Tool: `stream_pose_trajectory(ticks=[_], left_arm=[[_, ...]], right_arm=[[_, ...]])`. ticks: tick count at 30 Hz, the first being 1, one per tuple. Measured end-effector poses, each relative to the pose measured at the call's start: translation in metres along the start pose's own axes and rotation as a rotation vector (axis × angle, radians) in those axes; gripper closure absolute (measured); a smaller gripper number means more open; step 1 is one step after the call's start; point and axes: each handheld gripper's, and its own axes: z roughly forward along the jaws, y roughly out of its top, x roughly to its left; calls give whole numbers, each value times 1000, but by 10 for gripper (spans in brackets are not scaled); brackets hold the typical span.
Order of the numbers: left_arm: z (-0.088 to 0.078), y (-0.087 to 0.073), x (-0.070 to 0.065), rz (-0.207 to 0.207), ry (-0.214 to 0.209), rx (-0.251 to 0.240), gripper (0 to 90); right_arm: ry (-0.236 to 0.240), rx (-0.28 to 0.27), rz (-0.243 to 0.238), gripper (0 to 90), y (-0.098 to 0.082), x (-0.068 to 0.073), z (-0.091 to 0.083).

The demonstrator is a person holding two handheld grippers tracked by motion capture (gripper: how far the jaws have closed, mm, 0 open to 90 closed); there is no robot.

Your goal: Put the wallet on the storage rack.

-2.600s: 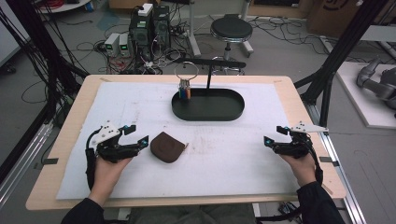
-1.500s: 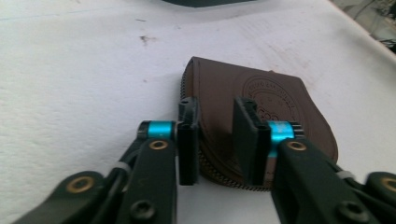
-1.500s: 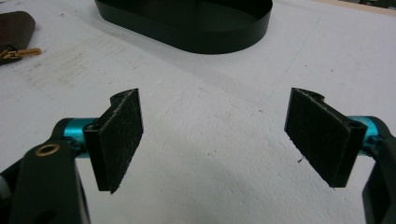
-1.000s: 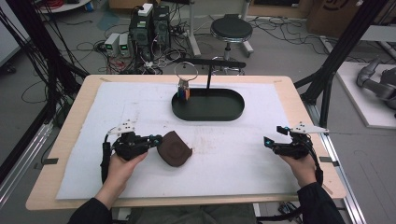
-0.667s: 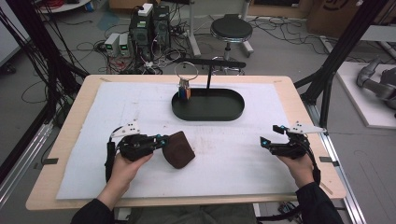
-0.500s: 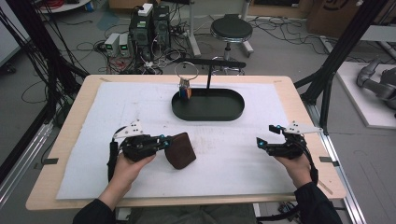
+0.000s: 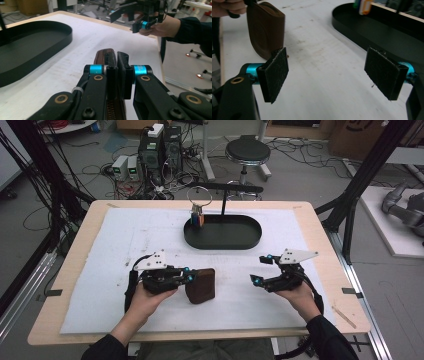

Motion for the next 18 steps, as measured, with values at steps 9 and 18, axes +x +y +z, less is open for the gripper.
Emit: stream_pose_trajectory(ticks=[9,18], left_arm=[[22,10,-10,61,-77,11,863],[50,21,-22,118,-140,22,866]], right_arm=[[132,30,-53,201,14,17,23],[239,63,-104,272,15,27,32]])
